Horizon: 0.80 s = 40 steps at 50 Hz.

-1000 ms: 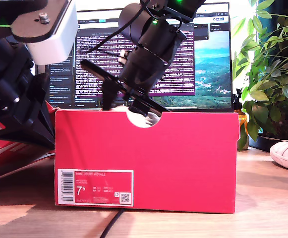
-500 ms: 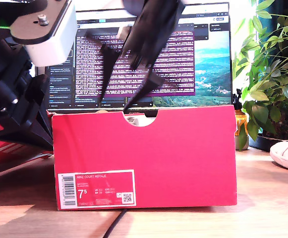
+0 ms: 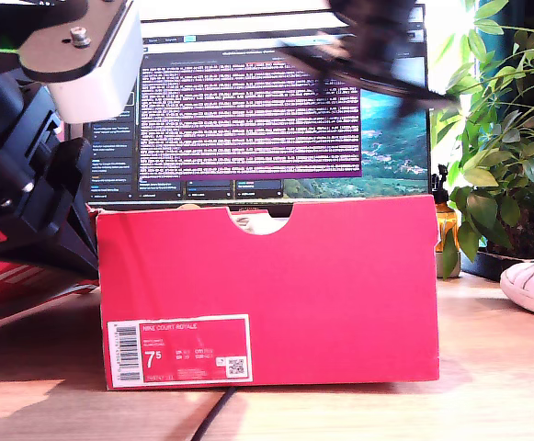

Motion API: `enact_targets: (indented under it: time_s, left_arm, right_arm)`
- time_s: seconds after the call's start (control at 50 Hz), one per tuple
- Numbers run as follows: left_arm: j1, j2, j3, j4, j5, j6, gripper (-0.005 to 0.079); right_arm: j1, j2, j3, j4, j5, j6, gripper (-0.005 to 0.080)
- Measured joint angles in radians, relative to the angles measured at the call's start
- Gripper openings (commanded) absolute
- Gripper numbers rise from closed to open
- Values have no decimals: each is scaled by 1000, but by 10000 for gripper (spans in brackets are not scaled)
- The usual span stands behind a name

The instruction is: Pack the white shoes by picking the first shoe and placing it inside the red shoebox, left side, then picking and rotating the second shoe and placing it in the shoebox

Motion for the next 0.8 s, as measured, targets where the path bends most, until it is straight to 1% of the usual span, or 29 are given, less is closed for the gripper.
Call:
enact_targets:
  time_s: [0.04, 0.06, 0.1, 0.12, 0.14, 0.22, 0.34, 0.44, 0.54, 0.62, 0.74, 0.8]
  left_arm:
    - [0, 0, 0, 0, 0, 0, -16]
    - [0, 0, 0, 0, 0, 0, -16]
    - [0, 0, 0, 0, 0, 0, -16]
    - [0, 0, 0, 0, 0, 0, -16]
    - [0, 0, 0, 0, 0, 0, -16]
    - [0, 0, 0, 0, 0, 0, -16]
    - [0, 0, 0, 0, 0, 0, -16]
    - [0, 0, 0, 0, 0, 0, -16]
    - [0, 0, 0, 0, 0, 0, -16]
    - [0, 0, 0, 0, 1, 0, -16]
    - [0, 0, 0, 0, 2, 0, -16]
    - [0, 0, 0, 0, 1, 0, -16]
  right_arm:
    - [-6, 0, 0, -10, 41, 0, 399]
    - [-6, 0, 0, -13, 60, 48, 399]
    - [-7, 0, 0, -14, 89, 52, 399]
    - [-6, 0, 0, -14, 100, 52, 399]
    - [-6, 0, 0, -14, 105, 92, 399]
    - [-9, 0, 0, -13, 123, 116, 399]
    - [-20, -6, 0, -20, 195, 140, 399]
    - [-38, -42, -3, -21, 245, 143, 399]
    - [-64, -127, -46, -18, 280, 175, 407]
    - [-93, -227, -109, -19, 292, 204, 457]
    - [-139, -367, -225, -21, 299, 254, 588]
    - [-161, -416, -291, -23, 301, 300, 632]
